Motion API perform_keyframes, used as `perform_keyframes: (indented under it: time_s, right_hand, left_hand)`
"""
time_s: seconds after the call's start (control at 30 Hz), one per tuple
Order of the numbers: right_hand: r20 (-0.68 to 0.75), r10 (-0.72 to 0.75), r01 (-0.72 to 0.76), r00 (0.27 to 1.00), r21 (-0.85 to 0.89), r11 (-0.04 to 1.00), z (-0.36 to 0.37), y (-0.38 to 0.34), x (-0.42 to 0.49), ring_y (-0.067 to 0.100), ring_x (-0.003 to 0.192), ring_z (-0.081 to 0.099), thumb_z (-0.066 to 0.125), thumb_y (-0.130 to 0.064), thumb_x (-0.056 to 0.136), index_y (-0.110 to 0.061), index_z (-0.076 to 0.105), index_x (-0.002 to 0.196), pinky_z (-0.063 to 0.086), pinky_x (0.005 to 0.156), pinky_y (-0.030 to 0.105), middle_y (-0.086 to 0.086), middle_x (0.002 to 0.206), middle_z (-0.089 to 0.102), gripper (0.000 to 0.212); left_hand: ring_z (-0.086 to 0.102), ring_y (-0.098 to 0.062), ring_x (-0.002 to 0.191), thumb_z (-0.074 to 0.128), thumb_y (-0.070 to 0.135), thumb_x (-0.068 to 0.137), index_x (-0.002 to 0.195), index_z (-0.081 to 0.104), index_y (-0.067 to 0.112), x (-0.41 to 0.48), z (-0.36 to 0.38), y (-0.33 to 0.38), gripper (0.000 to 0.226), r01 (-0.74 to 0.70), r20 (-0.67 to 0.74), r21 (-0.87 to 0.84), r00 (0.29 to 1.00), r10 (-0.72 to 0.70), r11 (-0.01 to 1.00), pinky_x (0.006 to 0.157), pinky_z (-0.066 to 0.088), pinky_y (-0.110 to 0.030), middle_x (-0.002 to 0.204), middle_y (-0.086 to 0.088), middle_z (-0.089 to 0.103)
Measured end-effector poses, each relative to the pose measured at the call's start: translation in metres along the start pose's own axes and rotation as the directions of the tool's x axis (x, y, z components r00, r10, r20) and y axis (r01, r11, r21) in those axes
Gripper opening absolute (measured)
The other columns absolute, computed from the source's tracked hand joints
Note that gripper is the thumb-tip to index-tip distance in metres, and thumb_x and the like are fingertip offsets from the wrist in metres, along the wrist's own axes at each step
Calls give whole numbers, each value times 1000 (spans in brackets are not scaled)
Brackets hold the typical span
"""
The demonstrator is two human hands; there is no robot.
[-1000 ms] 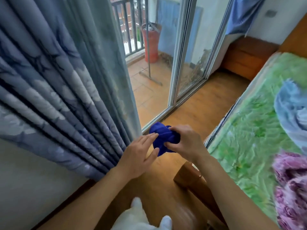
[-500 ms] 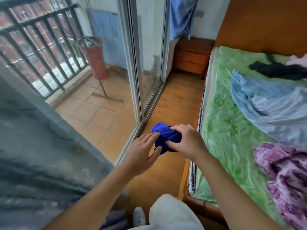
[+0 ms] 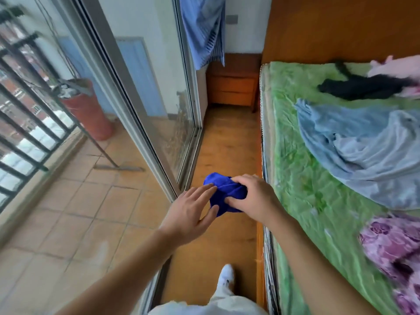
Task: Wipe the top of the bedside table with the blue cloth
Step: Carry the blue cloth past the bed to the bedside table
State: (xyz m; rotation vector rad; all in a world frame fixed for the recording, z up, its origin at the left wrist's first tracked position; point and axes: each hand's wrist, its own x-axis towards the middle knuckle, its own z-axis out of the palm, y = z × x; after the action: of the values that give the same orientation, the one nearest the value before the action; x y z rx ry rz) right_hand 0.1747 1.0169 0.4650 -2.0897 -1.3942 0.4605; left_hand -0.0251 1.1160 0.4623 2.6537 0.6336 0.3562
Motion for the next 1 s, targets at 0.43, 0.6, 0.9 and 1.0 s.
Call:
perform_keyframes:
  time_s: [0.43,0.6,0.9,1.0]
  right_hand:
    - [-4,13,-13,1000,-56,998,-43,51,227,9,99,50,78,-47,77,-27,67,124,48,84,31,-17,101,63,52]
    - [-31,69,-71,997,-72,995,-56,76,327,9,105,53,78,-48,76,-27,65,127,47,89,29,-17,107,64,56]
    - [-113,150,-153,982,-19,988,-99,124,480,7,106,53,78,-48,77,-27,65,127,46,86,27,-20,109,62,56]
    - [-126,169,-172,978,-13,985,-111,158,532,9,105,53,78,-48,75,-27,66,124,45,85,27,-15,111,66,54]
  left_hand:
    - [57,-25,123,42,43,100,139,54,9,222,-11,-94,54,-42,-1,-45,999,42,998,99,49,-43,137,-6,60]
    - [57,-23,122,42,44,100,141,52,12,324,-12,-146,52,-89,13,-67,996,90,994,99,48,-43,138,-2,60]
    - [56,-22,121,38,47,101,144,48,14,507,-23,-202,54,-178,101,-51,978,182,983,98,49,-44,137,-1,59]
    - [56,-21,121,38,47,102,144,47,15,572,-10,-217,54,-203,133,-29,970,205,979,98,48,-43,138,-1,59]
